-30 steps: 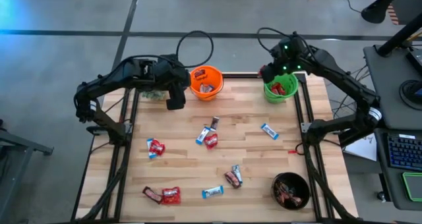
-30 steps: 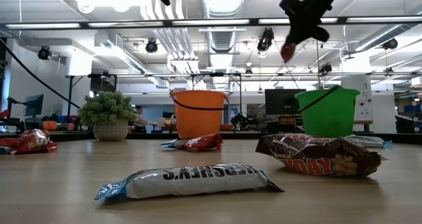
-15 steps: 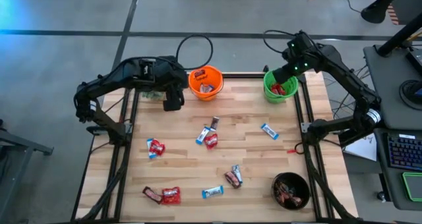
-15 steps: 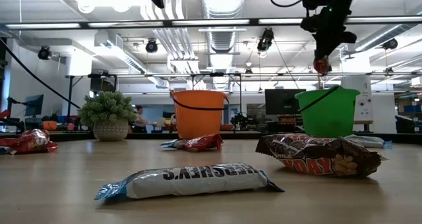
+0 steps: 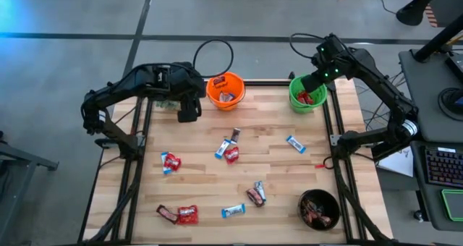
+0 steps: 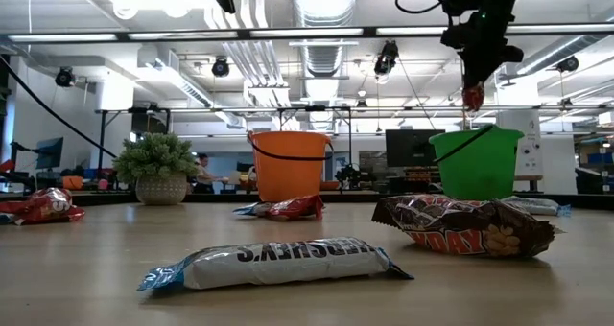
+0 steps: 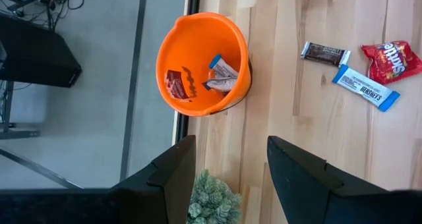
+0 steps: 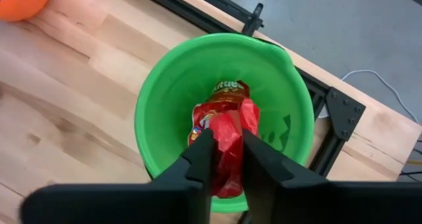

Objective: Sort candy
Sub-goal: Put the red candy into the green bucket

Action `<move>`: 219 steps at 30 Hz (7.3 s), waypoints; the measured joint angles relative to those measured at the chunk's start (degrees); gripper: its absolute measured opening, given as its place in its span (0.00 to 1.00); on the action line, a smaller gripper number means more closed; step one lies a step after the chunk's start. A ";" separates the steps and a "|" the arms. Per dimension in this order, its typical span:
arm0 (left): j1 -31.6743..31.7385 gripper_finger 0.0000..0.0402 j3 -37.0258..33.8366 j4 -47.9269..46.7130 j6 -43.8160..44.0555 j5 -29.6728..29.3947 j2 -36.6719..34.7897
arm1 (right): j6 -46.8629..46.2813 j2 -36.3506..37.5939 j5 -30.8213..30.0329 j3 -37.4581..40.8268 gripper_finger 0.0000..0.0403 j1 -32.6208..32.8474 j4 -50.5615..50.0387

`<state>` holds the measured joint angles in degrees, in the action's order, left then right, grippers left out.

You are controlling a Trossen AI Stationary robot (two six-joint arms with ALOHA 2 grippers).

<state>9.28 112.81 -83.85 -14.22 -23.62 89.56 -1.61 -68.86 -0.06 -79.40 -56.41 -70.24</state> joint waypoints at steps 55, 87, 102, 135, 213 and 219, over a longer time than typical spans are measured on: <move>-0.81 0.51 -12.88 14.42 7.94 27.11 16.72 | -7.42 0.89 0.51 0.02 0.44 0.42 -9.57; -4.63 0.54 -36.04 45.89 19.35 32.27 17.16 | -9.07 1.49 0.70 0.02 0.44 0.42 -10.08; -5.46 0.54 -38.79 52.00 20.96 31.76 17.25 | -10.43 1.70 1.99 0.02 0.43 0.42 -10.08; -5.42 0.54 -47.11 60.90 22.68 32.29 17.25 | -11.47 1.70 1.99 0.02 0.42 0.42 -10.08; 10.19 0.00 22.01 22.15 -10.73 18.52 27.19 | -24.51 2.79 42.06 0.02 0.56 7.66 34.38; 10.58 0.00 21.90 25.81 -12.04 18.57 27.41 | -24.67 -0.19 38.90 0.02 0.56 11.79 38.48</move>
<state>19.86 134.71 -58.05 -26.25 -5.05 116.97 -26.27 -69.05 38.84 -79.37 -44.61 -31.76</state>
